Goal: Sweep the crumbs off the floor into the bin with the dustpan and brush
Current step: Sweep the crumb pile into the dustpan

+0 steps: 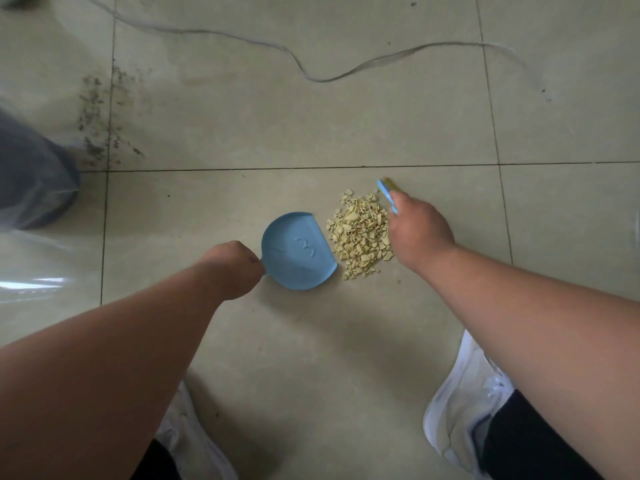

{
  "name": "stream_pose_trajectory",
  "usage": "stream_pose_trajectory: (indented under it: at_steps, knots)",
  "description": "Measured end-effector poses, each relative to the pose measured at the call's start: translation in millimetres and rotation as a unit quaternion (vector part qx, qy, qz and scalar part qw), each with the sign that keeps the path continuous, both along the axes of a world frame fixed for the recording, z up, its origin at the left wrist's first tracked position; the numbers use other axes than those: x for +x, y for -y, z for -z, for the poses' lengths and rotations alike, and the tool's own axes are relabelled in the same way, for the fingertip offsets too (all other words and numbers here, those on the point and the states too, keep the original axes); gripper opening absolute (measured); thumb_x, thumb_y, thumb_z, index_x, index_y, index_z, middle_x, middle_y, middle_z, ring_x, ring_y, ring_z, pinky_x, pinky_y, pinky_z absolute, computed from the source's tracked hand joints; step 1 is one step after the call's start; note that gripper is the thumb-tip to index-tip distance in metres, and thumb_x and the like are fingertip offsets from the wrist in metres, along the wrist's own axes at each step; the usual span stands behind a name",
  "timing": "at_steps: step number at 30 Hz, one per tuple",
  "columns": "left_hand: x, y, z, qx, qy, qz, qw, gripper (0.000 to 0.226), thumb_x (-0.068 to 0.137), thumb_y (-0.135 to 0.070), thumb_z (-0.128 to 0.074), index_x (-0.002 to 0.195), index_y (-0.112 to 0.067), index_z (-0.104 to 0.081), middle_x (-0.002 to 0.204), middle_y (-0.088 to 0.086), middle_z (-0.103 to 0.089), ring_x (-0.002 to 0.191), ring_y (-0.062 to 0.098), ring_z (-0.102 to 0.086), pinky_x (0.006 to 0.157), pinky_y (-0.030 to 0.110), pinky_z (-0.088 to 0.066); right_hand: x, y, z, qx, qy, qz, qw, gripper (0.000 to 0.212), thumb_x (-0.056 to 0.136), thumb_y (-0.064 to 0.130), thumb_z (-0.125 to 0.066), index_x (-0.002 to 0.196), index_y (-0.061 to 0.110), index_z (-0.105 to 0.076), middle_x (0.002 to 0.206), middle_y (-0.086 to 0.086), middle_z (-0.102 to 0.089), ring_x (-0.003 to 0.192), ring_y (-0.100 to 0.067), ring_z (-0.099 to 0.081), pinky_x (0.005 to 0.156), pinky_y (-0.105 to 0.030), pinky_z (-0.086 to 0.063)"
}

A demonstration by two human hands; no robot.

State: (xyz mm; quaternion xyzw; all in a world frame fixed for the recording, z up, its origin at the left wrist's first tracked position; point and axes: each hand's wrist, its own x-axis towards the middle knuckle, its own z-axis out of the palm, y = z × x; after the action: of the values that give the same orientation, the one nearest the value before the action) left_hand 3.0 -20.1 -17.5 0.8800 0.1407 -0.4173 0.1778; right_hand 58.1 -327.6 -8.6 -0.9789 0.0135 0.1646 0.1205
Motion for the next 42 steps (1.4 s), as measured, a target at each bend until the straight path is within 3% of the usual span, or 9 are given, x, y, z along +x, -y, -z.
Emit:
stream_pose_trajectory:
  at_steps: [4,14,20,23,26,30,33,38,42]
  knots:
    - [4,5,-1,-0.011,-0.006,0.010,1.000,0.042,0.090,-0.039,-0.056,0.060,-0.012,-0.066,0.068,0.009,-0.071,0.077,0.033,-0.071,0.060,0.028,-0.050,-15,-24,2,-0.010,0.000,-0.118,0.993,0.032,0.095,0.014,-0.050,0.126,0.012,-0.057,0.115,-0.015,-0.069,0.103,-0.039,-0.062,0.083,-0.042,-0.047]
    - [0,13,-3,-0.016,0.002,0.004,1.000,0.043,0.091,-0.040,-0.055,0.062,-0.011,-0.064,0.071,0.012,-0.072,0.078,0.034,-0.071,0.065,0.032,-0.055,-62,-55,-2,0.045,-0.003,-0.312,0.949,0.051,0.088,0.009,-0.043,0.136,0.010,-0.057,0.136,-0.013,-0.064,0.125,-0.035,-0.059,0.104,-0.047,-0.044]
    - [1,13,-8,0.000,0.002,0.015,1.000,0.041,0.092,-0.040,-0.055,0.069,-0.009,-0.068,0.068,0.007,-0.063,0.072,0.031,-0.060,0.056,0.026,-0.041,-36,-21,-11,0.058,0.052,-0.234,0.969,0.050,0.085,0.002,-0.047,0.134,0.005,-0.060,0.128,-0.021,-0.068,0.115,-0.041,-0.064,0.099,-0.050,-0.050]
    - [-1,12,-11,-0.009,-0.012,0.008,1.000,0.041,0.093,-0.042,-0.056,0.074,-0.010,-0.072,0.072,0.008,-0.068,0.072,0.031,-0.064,0.060,0.028,-0.049,-15,6,-14,0.020,0.056,-0.143,0.988,0.046,0.087,-0.001,-0.051,0.132,0.005,-0.059,0.113,-0.023,-0.070,0.101,-0.044,-0.065,0.087,-0.049,-0.054]
    - [-13,6,-9,-0.012,-0.042,-0.018,0.999,0.036,0.092,-0.038,-0.057,0.085,-0.010,-0.077,0.082,0.014,-0.076,0.077,0.034,-0.074,0.071,0.037,-0.061,-7,15,-10,0.000,0.031,-0.099,0.995,0.046,0.089,0.001,-0.052,0.135,0.009,-0.056,0.115,-0.020,-0.070,0.105,-0.042,-0.062,0.088,-0.046,-0.050]
    - [-35,-12,-5,0.008,-0.122,-0.030,0.992,0.037,0.093,-0.026,-0.047,0.089,-0.001,-0.073,0.076,0.020,-0.079,0.054,0.033,-0.074,0.066,0.038,-0.064,-5,-10,-2,0.010,0.023,-0.107,0.994,0.046,0.088,0.002,-0.052,0.133,0.010,-0.057,0.117,-0.018,-0.069,0.107,-0.041,-0.061,0.088,-0.045,-0.048]
    - [-40,-25,-4,0.031,-0.147,-0.043,0.988,0.033,0.100,-0.017,-0.046,0.096,0.000,-0.073,0.081,0.017,-0.080,0.061,0.032,-0.077,0.069,0.040,-0.067,-4,-40,2,0.021,0.016,-0.110,0.994,0.042,0.089,0.004,-0.051,0.130,0.011,-0.056,0.118,-0.015,-0.068,0.107,-0.039,-0.059,0.088,-0.043,-0.047]
    - [-27,-38,-1,0.025,-0.133,-0.082,0.987,0.030,0.099,-0.013,-0.047,0.098,0.004,-0.072,0.076,0.019,-0.080,0.061,0.037,-0.077,0.073,0.042,-0.065,-9,-92,0,0.017,-0.004,-0.174,0.985,0.038,0.093,0.007,-0.048,0.129,0.014,-0.054,0.125,-0.011,-0.065,0.114,-0.036,-0.056,0.093,-0.041,-0.042]
    - [-12,-40,-1,0.038,-0.095,-0.074,0.992,0.031,0.084,-0.016,-0.048,0.088,0.000,-0.075,0.069,0.020,-0.078,0.043,0.032,-0.066,0.062,0.037,-0.063,-32,-120,-5,0.007,-0.028,-0.244,0.969,0.046,0.093,0.009,-0.047,0.138,0.014,-0.049,0.134,-0.009,-0.060,0.123,-0.034,-0.053,0.102,-0.043,-0.039]
